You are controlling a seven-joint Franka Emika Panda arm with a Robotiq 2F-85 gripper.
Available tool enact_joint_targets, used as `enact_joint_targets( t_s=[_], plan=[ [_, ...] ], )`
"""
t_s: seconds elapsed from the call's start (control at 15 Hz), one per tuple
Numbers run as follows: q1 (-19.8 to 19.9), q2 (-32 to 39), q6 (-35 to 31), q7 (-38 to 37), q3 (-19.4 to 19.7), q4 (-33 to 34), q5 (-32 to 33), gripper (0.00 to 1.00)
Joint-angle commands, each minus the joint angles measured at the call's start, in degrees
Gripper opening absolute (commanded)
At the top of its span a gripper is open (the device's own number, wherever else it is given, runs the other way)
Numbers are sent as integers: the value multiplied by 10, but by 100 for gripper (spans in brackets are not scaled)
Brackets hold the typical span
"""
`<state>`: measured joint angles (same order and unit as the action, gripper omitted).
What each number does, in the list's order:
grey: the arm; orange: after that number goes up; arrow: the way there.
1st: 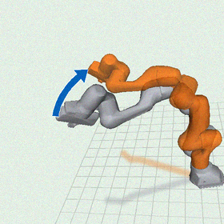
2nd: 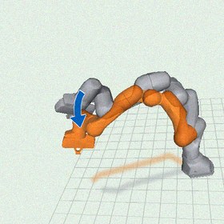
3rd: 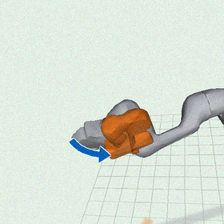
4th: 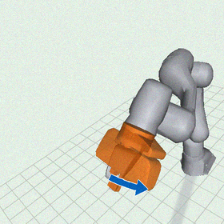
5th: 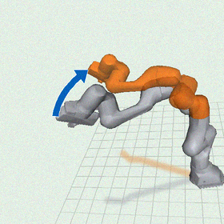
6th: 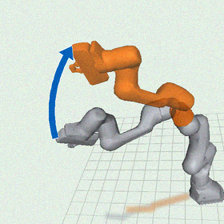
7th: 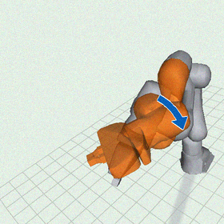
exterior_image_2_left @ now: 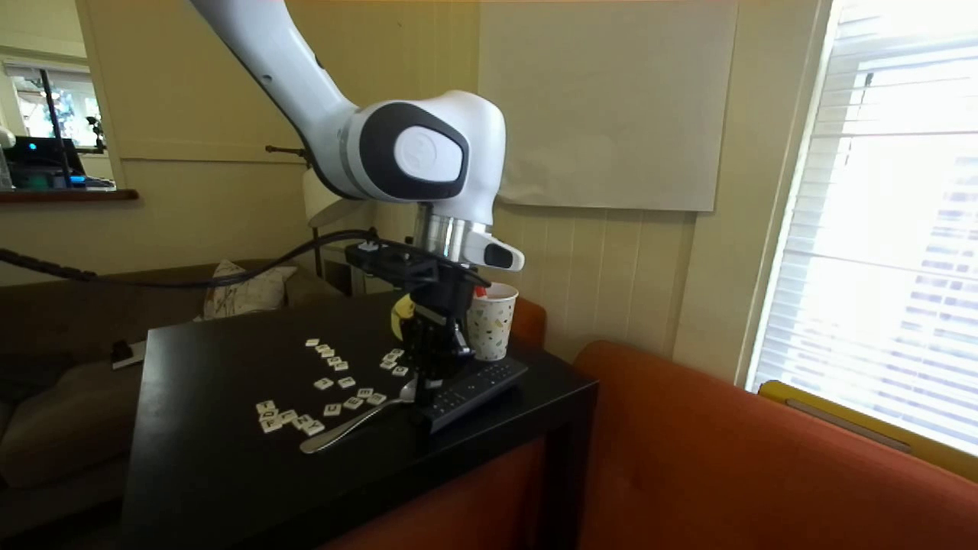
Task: Press one button on the remote
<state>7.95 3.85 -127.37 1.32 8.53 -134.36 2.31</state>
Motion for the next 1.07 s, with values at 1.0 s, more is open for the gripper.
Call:
enact_joint_targets(
  t_s=[1.0],
  plan=[
    [2,23,5,4,1,7,2,0]
  ],
)
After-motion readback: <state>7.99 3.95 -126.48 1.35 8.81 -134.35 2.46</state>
